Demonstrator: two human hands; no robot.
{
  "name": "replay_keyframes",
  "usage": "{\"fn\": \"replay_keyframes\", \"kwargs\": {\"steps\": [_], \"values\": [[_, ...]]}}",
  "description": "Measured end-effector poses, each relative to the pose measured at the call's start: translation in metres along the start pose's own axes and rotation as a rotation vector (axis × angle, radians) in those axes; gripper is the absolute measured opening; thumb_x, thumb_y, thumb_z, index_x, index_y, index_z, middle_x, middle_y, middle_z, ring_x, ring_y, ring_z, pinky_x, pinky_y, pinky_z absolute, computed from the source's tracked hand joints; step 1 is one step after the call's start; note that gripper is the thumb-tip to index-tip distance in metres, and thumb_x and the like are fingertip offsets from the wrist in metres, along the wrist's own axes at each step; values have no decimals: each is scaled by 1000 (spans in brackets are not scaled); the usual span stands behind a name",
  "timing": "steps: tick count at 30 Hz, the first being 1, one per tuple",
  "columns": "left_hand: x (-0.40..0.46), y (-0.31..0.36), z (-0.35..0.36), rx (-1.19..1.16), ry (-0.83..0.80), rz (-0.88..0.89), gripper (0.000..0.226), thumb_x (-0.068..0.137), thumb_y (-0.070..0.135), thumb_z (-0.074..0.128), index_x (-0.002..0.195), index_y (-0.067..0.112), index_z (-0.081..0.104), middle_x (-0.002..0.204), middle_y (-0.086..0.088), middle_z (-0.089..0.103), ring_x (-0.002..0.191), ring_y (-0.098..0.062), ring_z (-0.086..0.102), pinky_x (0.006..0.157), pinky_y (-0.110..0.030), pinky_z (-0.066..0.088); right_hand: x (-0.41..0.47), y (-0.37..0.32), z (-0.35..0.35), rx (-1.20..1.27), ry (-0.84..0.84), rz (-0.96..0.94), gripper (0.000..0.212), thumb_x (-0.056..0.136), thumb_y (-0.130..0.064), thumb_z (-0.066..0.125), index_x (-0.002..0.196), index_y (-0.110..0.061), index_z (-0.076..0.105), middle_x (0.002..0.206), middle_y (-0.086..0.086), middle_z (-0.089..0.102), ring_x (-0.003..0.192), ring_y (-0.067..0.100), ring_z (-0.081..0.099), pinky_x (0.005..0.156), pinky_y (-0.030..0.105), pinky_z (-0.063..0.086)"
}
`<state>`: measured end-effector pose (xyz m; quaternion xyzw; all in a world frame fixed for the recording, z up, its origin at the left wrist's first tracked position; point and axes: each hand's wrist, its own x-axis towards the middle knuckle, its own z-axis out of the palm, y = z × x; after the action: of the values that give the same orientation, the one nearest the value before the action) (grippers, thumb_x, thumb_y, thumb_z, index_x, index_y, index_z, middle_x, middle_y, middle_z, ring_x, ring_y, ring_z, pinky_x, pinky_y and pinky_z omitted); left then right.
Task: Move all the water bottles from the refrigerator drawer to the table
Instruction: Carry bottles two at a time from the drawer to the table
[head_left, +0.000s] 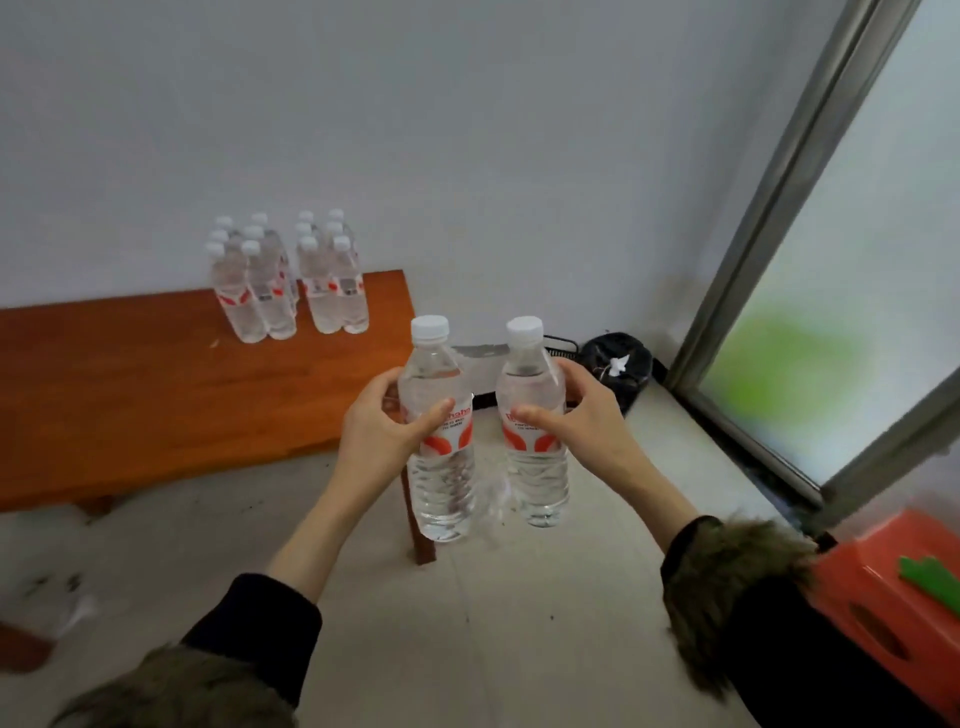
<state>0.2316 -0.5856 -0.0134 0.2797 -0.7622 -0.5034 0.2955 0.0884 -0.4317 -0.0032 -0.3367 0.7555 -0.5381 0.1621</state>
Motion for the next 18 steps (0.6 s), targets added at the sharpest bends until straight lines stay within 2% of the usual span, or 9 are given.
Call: {"fn": "replay_keyframes", "kwargs": {"steps": [4, 8, 12, 16, 18], "values": [[45, -30, -31, 23, 63, -84, 53, 74, 31, 74, 120, 22, 51, 109, 11, 58, 96, -3, 57, 76, -15, 47, 62, 4, 45, -32, -96, -6, 63, 68, -25, 80, 124, -19, 50, 109, -8, 60, 100, 6, 57, 77, 12, 45], [103, -61, -52, 41, 111, -146, 56, 72, 29, 76, 121, 21, 51, 111, 9, 59, 97, -4, 58, 73, -13, 45, 133, 12, 88, -92, -190, -32, 69, 66, -27, 82, 126, -18, 49, 110, -8, 60, 99, 7, 57, 74, 9, 41], [172, -85, -69, 124, 150, -207, 64, 72, 29, 76, 128, 18, 48, 120, 5, 57, 99, -7, 53, 73, -13, 43, 210, 18, 125, -113, -252, -18, 71, 67, -24, 81, 128, -18, 45, 107, -8, 55, 98, 8, 53, 79, 17, 41], [229, -105, -87, 196, 129, -242, 70, 70, 26, 78, 132, 20, 45, 133, 1, 54, 107, -6, 50, 88, -23, 44, 282, 23, 158, -146, -323, 22, 72, 69, -27, 80, 130, -18, 44, 115, -4, 57, 99, 8, 52, 80, 20, 43], [253, -116, -95, 218, 106, -281, 70, 72, 25, 76, 133, 21, 43, 135, 1, 52, 116, -12, 51, 94, -29, 44, 311, 27, 177, -175, -362, 37, 72, 68, -29, 80, 129, -19, 44, 116, -4, 57, 101, 10, 54, 80, 21, 46]]}}
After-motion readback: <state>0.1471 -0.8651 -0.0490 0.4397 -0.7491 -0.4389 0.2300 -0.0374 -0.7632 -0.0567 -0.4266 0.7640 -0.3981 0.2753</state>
